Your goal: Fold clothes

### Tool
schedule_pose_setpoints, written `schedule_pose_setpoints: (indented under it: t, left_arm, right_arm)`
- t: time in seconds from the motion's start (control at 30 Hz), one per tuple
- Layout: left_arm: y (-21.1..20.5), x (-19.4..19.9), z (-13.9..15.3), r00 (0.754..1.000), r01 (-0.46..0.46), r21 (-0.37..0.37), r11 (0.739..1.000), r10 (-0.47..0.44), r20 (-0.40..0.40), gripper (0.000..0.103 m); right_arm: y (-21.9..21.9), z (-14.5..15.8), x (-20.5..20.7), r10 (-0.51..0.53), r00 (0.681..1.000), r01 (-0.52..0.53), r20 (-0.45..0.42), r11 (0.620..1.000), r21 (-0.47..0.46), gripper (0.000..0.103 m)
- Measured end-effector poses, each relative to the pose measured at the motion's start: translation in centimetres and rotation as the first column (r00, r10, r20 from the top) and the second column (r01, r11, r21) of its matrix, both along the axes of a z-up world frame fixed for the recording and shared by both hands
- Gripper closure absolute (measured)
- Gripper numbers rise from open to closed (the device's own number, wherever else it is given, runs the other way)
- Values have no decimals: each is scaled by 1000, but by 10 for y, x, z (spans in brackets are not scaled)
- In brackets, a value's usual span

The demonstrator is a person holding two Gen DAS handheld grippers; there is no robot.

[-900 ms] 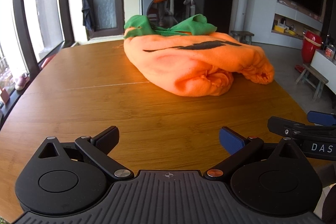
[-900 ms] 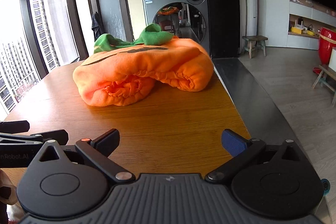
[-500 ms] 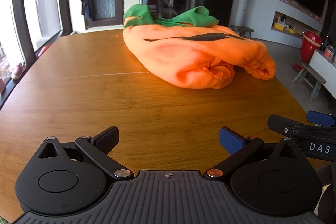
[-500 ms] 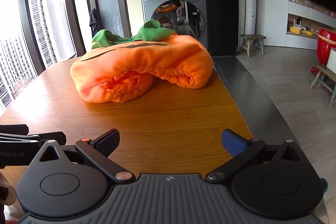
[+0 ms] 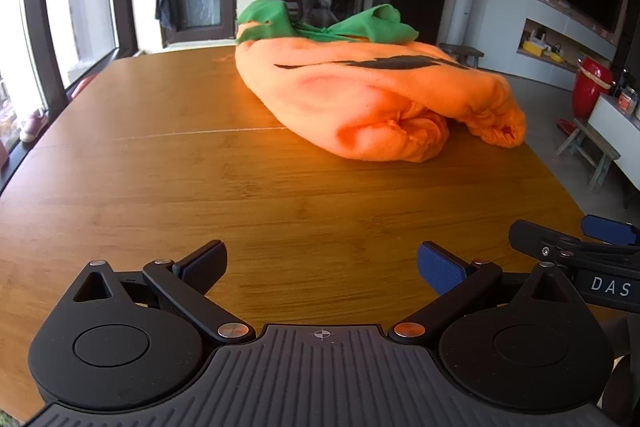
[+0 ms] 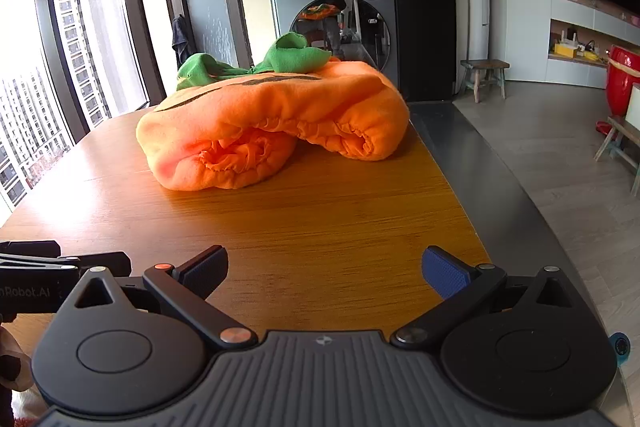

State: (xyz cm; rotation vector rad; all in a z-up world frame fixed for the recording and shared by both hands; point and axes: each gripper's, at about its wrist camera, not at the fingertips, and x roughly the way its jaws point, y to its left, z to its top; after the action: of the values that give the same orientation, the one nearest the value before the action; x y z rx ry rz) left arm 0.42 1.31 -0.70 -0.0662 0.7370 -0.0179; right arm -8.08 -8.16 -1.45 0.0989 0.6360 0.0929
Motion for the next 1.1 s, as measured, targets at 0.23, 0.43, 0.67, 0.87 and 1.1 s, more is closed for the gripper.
schedule_pose_setpoints:
  t: [0.23,0.43,0.67,0.87,1.1]
  left_arm:
    - [1,1,-3,1000,-1,-7,1000,0,-18,0]
    - [2,1,-4,1000,-6,-12,1000,6,-26,0]
    - [2,2,-4,1000,-6,-13,1000,5,-29,0]
    - [3,2,-5,999,-8,-18,1000,8,-35,0]
    - [3,2,-5,999,-9,-21,1000,8,-38,0]
  right_arm:
    - [0,-3,0,7,1000,-6,-10,1000,6,0]
    - [1,-6,0,14,1000,-13,-19,1000,9,0]
    - [0,-6,-1,13,1000,-12,-22,1000,12,0]
    - [1,-7,0,15,1000,-15,-24,1000,9,0]
    - [1,-8,0,15,1000,-15,-24,1000,5,0]
